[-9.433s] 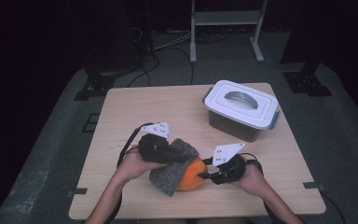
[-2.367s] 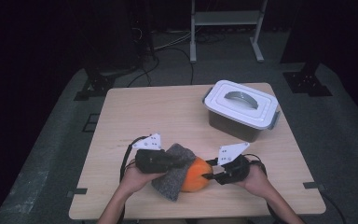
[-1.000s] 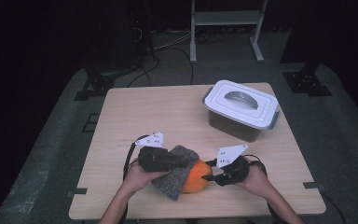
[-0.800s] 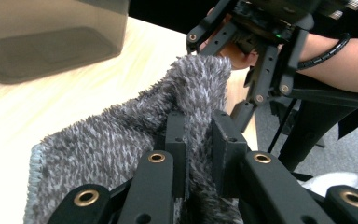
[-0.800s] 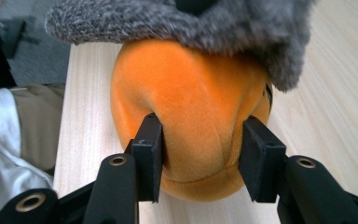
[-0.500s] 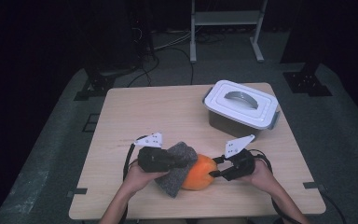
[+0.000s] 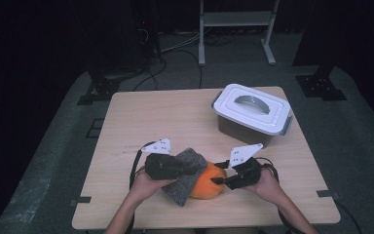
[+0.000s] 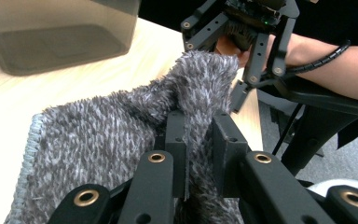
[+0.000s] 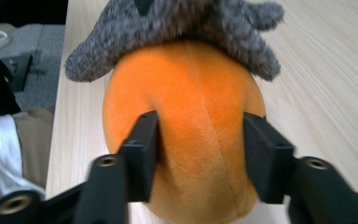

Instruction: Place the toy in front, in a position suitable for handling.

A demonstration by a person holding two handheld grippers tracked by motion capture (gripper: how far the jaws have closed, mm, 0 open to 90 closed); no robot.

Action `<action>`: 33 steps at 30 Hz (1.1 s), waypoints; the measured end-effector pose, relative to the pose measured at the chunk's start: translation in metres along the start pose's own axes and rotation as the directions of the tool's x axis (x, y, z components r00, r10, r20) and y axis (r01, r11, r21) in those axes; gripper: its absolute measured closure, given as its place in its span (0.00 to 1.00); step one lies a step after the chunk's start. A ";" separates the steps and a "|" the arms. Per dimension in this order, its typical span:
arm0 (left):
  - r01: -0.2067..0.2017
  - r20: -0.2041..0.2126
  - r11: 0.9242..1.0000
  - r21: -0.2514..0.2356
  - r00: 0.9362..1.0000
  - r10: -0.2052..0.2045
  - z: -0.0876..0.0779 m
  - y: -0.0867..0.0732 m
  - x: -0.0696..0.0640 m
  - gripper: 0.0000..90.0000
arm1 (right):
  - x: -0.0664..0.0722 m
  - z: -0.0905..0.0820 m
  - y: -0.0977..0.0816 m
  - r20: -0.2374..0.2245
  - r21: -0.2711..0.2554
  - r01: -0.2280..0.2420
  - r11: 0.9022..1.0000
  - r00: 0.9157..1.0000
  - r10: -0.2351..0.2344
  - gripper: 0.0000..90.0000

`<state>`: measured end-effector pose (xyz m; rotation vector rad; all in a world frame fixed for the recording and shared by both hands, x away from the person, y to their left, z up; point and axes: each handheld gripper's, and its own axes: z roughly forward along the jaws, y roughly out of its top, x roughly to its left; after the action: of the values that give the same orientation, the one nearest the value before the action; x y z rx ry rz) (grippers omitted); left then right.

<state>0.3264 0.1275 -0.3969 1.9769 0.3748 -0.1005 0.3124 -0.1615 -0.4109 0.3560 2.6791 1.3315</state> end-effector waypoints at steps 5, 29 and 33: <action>-0.002 -0.015 1.000 0.010 1.000 0.002 -0.005 -0.003 0.002 0.87 | -0.006 -0.007 -0.010 -0.016 0.018 -0.006 1.000 1.000 0.006 0.61; 0.018 -0.006 1.000 0.013 1.000 -0.018 -0.003 -0.008 0.006 0.87 | -0.005 -0.014 -0.007 -0.036 0.009 -0.018 1.000 0.999 0.018 0.49; 0.020 0.031 1.000 -0.002 0.999 -0.020 0.003 -0.005 0.003 0.87 | 0.000 -0.008 0.009 -0.004 -0.006 -0.011 1.000 1.000 0.011 0.29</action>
<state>0.3283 0.1272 -0.4032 1.9668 0.3750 -0.1432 0.3118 -0.1621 -0.3991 0.3684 2.6793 1.3450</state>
